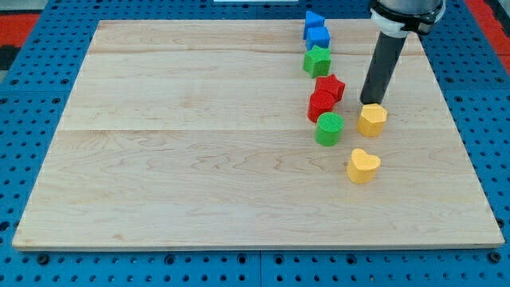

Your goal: Move the yellow hexagon down a bit

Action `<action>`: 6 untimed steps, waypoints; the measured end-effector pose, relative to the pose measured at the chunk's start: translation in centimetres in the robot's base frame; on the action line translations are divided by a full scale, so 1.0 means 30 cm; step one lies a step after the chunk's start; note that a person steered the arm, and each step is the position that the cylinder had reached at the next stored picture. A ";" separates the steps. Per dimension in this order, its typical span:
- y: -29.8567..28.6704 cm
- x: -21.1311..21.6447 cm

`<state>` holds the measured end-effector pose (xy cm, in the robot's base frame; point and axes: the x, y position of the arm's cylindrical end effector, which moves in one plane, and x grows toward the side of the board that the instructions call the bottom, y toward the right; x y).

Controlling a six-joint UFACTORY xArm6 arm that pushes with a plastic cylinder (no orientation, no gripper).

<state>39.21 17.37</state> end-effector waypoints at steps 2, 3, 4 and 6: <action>0.104 0.091; 0.136 0.121; 0.128 -0.006; -0.032 0.041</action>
